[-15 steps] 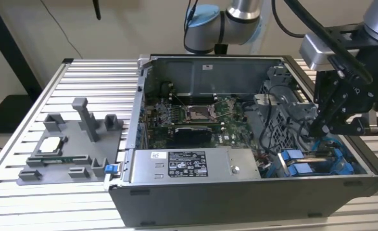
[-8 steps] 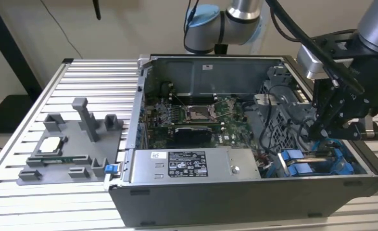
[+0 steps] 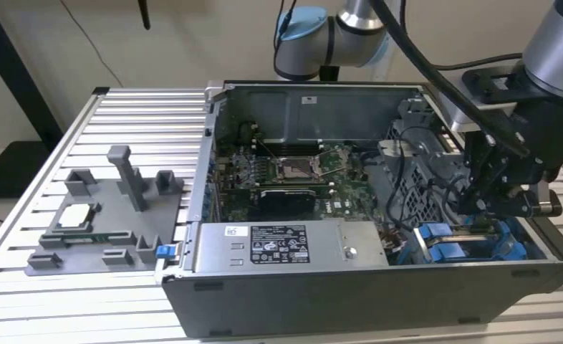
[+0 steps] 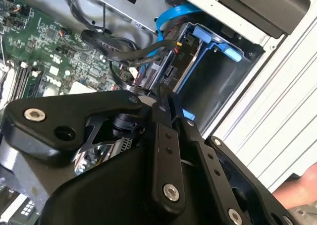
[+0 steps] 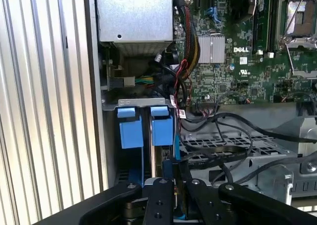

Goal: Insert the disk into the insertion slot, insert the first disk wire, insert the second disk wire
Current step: 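Insert the second disk wire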

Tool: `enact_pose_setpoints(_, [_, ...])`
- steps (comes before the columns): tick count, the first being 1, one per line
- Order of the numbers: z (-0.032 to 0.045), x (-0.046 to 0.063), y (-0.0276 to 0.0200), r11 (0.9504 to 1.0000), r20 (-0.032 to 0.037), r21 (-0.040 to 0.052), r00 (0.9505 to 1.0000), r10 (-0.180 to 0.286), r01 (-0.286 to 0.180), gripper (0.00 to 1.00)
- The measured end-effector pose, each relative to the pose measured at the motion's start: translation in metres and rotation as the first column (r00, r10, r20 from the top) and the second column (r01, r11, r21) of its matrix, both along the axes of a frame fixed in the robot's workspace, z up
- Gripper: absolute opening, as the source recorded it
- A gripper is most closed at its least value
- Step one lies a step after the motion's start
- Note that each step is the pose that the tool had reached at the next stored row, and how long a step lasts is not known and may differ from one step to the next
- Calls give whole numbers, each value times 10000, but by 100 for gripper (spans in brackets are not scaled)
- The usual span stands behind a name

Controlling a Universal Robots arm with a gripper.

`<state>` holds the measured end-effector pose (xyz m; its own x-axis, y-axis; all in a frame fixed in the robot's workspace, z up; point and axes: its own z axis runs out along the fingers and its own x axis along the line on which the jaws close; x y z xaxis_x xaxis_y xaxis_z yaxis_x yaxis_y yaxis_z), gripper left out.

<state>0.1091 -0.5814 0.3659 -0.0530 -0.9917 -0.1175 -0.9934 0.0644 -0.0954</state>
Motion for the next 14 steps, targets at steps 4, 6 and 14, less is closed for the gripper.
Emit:
enact_pose_setpoints(4, [-44,17,0,10000,108,1,9999,13,-13,0])
enact_pose_setpoints(6, [-65,34,-1,10000,152,1,9999,21,-22,0])
enact_pose_setpoints(14, [-109,75,-1,10000,197,1,9998,26,-26,0])
